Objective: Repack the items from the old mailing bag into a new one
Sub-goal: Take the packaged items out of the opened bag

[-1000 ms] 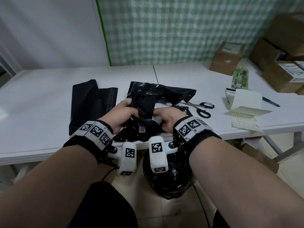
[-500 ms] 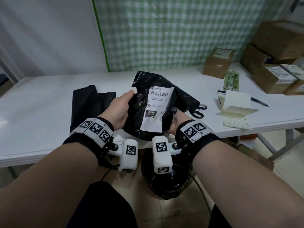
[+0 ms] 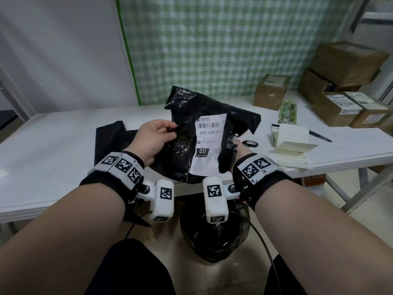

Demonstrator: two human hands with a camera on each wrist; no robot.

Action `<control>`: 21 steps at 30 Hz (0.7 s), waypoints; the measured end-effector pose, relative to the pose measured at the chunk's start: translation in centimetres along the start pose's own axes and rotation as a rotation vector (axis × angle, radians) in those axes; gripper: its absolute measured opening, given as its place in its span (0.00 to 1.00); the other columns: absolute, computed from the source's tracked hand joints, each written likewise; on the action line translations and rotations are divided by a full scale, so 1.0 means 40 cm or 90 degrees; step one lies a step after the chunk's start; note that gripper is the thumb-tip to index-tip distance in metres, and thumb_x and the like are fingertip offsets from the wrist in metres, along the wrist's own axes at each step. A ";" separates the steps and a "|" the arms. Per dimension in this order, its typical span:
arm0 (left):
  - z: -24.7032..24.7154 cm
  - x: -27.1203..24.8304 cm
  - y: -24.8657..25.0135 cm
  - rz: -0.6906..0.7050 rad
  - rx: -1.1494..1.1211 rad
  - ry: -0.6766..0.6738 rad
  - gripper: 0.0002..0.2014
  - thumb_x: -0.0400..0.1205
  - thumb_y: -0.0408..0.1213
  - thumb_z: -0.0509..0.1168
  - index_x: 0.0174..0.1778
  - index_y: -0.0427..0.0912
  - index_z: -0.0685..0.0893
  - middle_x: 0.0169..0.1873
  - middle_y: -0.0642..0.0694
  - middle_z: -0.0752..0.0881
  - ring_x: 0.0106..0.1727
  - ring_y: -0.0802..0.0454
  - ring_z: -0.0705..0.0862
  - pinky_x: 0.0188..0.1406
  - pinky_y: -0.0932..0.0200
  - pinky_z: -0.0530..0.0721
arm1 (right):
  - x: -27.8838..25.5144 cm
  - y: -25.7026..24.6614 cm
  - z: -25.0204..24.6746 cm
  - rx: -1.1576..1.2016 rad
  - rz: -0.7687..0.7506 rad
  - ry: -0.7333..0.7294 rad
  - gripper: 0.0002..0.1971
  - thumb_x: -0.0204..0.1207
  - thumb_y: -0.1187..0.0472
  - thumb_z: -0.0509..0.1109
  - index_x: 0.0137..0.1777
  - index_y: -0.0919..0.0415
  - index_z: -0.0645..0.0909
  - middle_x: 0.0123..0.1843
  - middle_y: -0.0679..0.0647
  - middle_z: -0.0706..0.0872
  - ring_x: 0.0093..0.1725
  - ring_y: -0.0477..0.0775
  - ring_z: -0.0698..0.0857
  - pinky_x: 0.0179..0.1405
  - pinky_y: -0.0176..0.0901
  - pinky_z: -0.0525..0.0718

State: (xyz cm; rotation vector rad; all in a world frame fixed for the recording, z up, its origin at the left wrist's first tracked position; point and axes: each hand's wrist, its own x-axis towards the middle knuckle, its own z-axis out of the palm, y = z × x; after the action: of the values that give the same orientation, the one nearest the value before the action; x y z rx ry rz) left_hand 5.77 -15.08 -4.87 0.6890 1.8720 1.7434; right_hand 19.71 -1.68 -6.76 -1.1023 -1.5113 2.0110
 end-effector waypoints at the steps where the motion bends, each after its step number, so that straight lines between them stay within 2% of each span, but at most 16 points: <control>1: -0.004 0.001 0.004 0.013 0.006 0.035 0.14 0.76 0.19 0.65 0.40 0.45 0.84 0.44 0.43 0.87 0.43 0.51 0.87 0.41 0.62 0.87 | -0.001 -0.014 0.002 -0.001 0.012 -0.019 0.13 0.85 0.63 0.55 0.38 0.56 0.73 0.24 0.49 0.86 0.27 0.43 0.86 0.34 0.34 0.83; 3: -0.015 0.007 0.011 0.032 0.030 0.106 0.16 0.75 0.16 0.64 0.36 0.45 0.83 0.37 0.45 0.86 0.36 0.53 0.86 0.30 0.67 0.86 | -0.035 -0.056 0.011 -0.024 -0.019 -0.048 0.04 0.77 0.69 0.65 0.44 0.60 0.78 0.39 0.60 0.88 0.34 0.54 0.85 0.39 0.44 0.85; 4: -0.020 0.009 0.016 0.042 0.060 0.144 0.17 0.74 0.16 0.64 0.34 0.45 0.83 0.35 0.46 0.85 0.35 0.52 0.85 0.29 0.67 0.86 | -0.047 -0.072 0.005 -0.074 -0.033 -0.057 0.08 0.70 0.69 0.71 0.47 0.62 0.79 0.45 0.63 0.88 0.38 0.57 0.85 0.40 0.48 0.87; 6: -0.029 0.014 0.021 0.062 0.139 0.216 0.18 0.73 0.17 0.64 0.32 0.48 0.82 0.32 0.47 0.84 0.35 0.50 0.83 0.35 0.62 0.86 | -0.063 -0.091 -0.020 -0.156 -0.020 -0.071 0.19 0.61 0.67 0.77 0.52 0.62 0.78 0.53 0.64 0.87 0.45 0.62 0.87 0.41 0.54 0.90; 7: -0.031 0.017 0.023 0.069 0.173 0.243 0.18 0.73 0.17 0.64 0.31 0.48 0.83 0.32 0.47 0.84 0.37 0.48 0.83 0.40 0.60 0.85 | -0.072 -0.097 -0.036 -0.191 -0.014 -0.089 0.18 0.63 0.67 0.76 0.52 0.62 0.78 0.53 0.64 0.86 0.46 0.62 0.86 0.42 0.54 0.89; 9: -0.028 0.019 0.029 0.071 0.221 0.274 0.19 0.73 0.18 0.62 0.29 0.50 0.83 0.36 0.44 0.86 0.40 0.47 0.84 0.45 0.57 0.85 | -0.079 -0.108 -0.069 -0.256 -0.011 -0.123 0.10 0.68 0.70 0.73 0.47 0.62 0.78 0.50 0.64 0.84 0.41 0.61 0.85 0.37 0.49 0.88; 11: -0.018 0.012 0.043 0.066 0.253 0.302 0.19 0.73 0.19 0.61 0.30 0.49 0.84 0.41 0.41 0.89 0.40 0.46 0.85 0.49 0.55 0.86 | -0.096 -0.121 -0.094 -0.323 -0.016 -0.117 0.10 0.68 0.70 0.74 0.48 0.62 0.79 0.48 0.62 0.83 0.38 0.59 0.84 0.30 0.43 0.88; 12: -0.013 0.006 0.052 0.067 0.284 0.314 0.18 0.73 0.20 0.60 0.34 0.48 0.87 0.44 0.40 0.90 0.43 0.45 0.86 0.53 0.54 0.86 | -0.100 -0.124 -0.102 -0.355 -0.027 -0.117 0.13 0.66 0.69 0.76 0.51 0.63 0.80 0.49 0.62 0.83 0.39 0.59 0.85 0.30 0.43 0.88; 13: -0.009 0.000 0.061 0.071 0.326 0.321 0.18 0.73 0.21 0.60 0.41 0.47 0.89 0.47 0.40 0.90 0.47 0.44 0.87 0.57 0.54 0.85 | -0.107 -0.126 -0.111 -0.399 -0.033 -0.120 0.18 0.63 0.66 0.78 0.53 0.64 0.81 0.51 0.61 0.85 0.41 0.59 0.86 0.34 0.46 0.89; 15: -0.003 -0.012 0.077 0.074 0.406 0.321 0.19 0.74 0.23 0.59 0.55 0.43 0.88 0.54 0.40 0.89 0.56 0.43 0.86 0.64 0.57 0.80 | -0.112 -0.130 -0.133 -0.479 -0.055 -0.115 0.29 0.49 0.58 0.82 0.54 0.63 0.83 0.54 0.59 0.87 0.50 0.61 0.88 0.50 0.56 0.89; 16: 0.001 -0.017 0.084 0.075 0.437 0.317 0.20 0.74 0.25 0.60 0.60 0.42 0.86 0.57 0.40 0.88 0.60 0.42 0.84 0.66 0.57 0.79 | -0.112 -0.131 -0.146 -0.507 -0.073 -0.108 0.31 0.45 0.57 0.82 0.53 0.62 0.84 0.54 0.59 0.88 0.53 0.61 0.88 0.54 0.57 0.88; 18: 0.007 -0.020 0.088 0.075 0.490 0.310 0.22 0.74 0.28 0.62 0.65 0.41 0.83 0.60 0.37 0.86 0.62 0.39 0.83 0.66 0.53 0.79 | -0.122 -0.136 -0.168 -0.554 -0.099 -0.077 0.27 0.51 0.58 0.82 0.54 0.62 0.84 0.54 0.58 0.88 0.55 0.60 0.87 0.55 0.52 0.87; 21: 0.021 -0.017 0.088 0.069 0.536 0.295 0.18 0.73 0.29 0.62 0.60 0.35 0.83 0.54 0.32 0.86 0.57 0.34 0.83 0.58 0.50 0.81 | -0.116 -0.138 -0.199 -0.621 -0.129 -0.020 0.25 0.60 0.60 0.80 0.58 0.63 0.82 0.55 0.57 0.86 0.53 0.59 0.85 0.50 0.48 0.88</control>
State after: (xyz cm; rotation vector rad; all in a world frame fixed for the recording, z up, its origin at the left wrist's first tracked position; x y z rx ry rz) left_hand 6.96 -14.71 -1.40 0.7101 2.9856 1.1762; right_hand 27.95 1.86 -0.86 -1.1411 -2.5914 1.1119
